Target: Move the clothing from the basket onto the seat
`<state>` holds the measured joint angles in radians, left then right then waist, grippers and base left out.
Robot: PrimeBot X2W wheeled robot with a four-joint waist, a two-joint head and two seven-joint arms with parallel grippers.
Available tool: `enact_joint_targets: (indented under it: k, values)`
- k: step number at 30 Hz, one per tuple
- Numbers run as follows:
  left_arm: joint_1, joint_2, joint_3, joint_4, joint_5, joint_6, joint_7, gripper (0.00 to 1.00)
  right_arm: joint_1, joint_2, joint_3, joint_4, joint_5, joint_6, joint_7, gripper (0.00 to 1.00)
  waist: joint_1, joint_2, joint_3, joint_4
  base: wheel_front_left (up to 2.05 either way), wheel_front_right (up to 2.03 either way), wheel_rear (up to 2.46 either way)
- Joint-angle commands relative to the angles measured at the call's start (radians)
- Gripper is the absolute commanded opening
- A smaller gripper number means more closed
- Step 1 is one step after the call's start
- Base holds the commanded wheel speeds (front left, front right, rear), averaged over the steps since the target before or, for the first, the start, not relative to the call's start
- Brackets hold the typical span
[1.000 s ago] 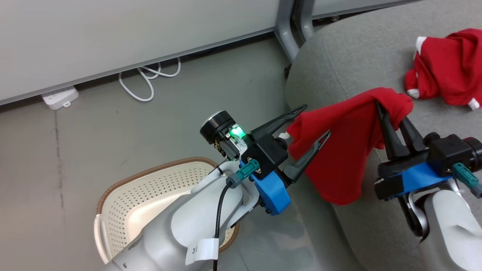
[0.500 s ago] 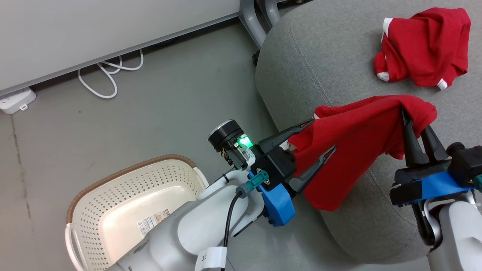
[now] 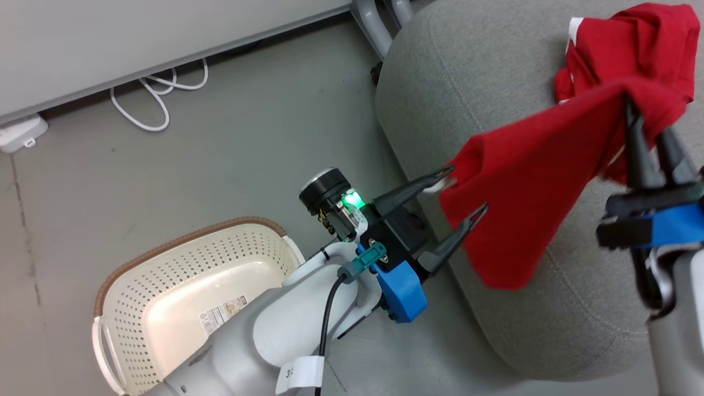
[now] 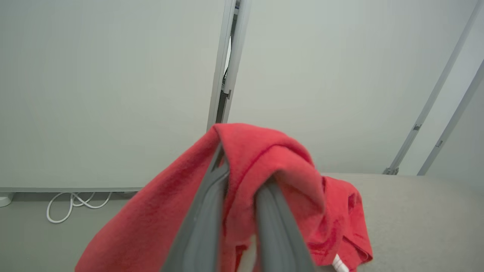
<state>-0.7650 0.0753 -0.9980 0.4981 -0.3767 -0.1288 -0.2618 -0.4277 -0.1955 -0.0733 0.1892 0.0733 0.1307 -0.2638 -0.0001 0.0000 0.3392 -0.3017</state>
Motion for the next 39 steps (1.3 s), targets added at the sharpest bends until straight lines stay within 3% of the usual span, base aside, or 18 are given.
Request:
enact_joint_targets:
  k: [1, 6, 11, 16, 22, 26, 39]
  values:
    - [-0.017, 0.01, 0.007, -0.004, 0.008, 0.004, -0.005, 1.0, -0.029, -0.006, -0.002, -0.011, 0.004, 0.0, -0.001, 0.0, 0.0001, 0.0, 0.016, 0.004, 0.0, 0.0, 0.0]
    - [-0.043, 0.039, 0.017, -0.02, 0.03, 0.009, -0.005, 1.0, -0.203, -0.076, -0.037, -0.055, 0.015, 0.0, -0.001, 0.0, 0.0001, 0.0, 0.099, 0.0, 0.0, 0.0, 0.0]
    - [-0.092, 0.073, 0.016, -0.04, 0.057, 0.012, 0.002, 1.0, -0.395, -0.173, -0.134, -0.049, 0.026, 0.0, -0.001, 0.0, 0.0001, 0.0, 0.204, -0.003, 0.0, 0.0, 0.0]
    - [-0.143, 0.103, 0.017, -0.076, 0.081, 0.016, 0.023, 1.0, -0.53, -0.304, -0.257, 0.002, 0.028, 0.0, -0.001, 0.0, 0.0001, 0.0, 0.309, -0.002, 0.0, 0.0, 0.0]
    - [-0.189, 0.147, 0.007, -0.135, 0.111, 0.018, 0.058, 1.0, -0.576, -0.396, -0.379, 0.11, 0.033, 0.0, -0.001, 0.0, 0.0001, 0.0, 0.41, -0.006, 0.0, 0.0, 0.0]
    - [-0.207, 0.173, -0.004, -0.176, 0.125, 0.015, 0.082, 1.0, -0.537, -0.386, -0.386, 0.177, 0.004, 0.0, -0.001, 0.0, 0.0001, 0.0, 0.454, -0.017, 0.0, 0.0, 0.0]
    - [-0.22, 0.219, -0.019, -0.268, 0.129, 0.024, 0.128, 1.0, -0.449, -0.227, -0.404, 0.36, -0.013, 0.0, -0.001, 0.0, 0.0001, 0.0, 0.515, -0.029, 0.0, 0.0, 0.0]
